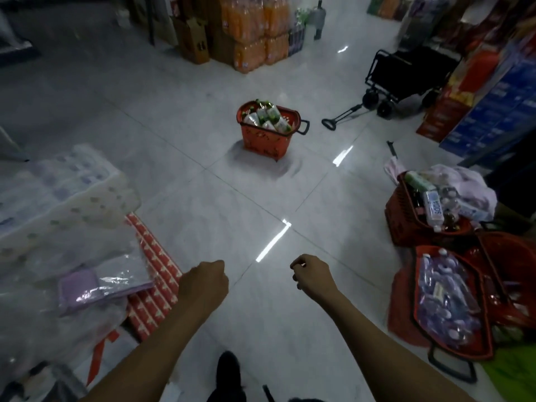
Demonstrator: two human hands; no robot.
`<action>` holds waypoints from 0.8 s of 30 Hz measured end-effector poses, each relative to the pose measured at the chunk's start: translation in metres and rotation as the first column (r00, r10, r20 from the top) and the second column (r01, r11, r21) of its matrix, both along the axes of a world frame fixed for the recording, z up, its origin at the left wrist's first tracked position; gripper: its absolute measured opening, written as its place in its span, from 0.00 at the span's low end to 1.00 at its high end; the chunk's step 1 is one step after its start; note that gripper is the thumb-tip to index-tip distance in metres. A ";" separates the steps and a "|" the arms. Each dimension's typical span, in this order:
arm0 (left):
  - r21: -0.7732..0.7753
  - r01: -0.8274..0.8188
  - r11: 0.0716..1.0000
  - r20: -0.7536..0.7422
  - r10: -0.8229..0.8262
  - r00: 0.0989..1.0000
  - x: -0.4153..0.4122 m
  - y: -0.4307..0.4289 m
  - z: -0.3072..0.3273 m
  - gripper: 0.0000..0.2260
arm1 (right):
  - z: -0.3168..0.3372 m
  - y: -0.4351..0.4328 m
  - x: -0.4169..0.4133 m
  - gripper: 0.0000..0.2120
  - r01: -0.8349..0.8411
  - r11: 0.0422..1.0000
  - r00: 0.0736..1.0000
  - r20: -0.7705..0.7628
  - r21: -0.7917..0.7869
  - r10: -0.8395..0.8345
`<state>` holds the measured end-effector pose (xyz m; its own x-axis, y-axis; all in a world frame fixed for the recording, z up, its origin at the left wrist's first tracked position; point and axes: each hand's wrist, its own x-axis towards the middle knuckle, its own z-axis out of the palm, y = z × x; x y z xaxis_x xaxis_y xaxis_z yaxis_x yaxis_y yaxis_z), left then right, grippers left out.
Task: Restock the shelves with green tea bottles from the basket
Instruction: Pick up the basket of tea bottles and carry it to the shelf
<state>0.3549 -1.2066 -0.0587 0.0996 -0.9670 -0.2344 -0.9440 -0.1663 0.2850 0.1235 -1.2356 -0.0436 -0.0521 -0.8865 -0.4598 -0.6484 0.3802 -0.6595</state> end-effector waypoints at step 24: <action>0.081 0.250 0.965 0.182 -0.261 0.948 -0.061 -0.544 0.004 0.11 | -0.028 -0.513 -0.076 0.14 -0.120 0.978 0.976 -0.159 0.170 0.148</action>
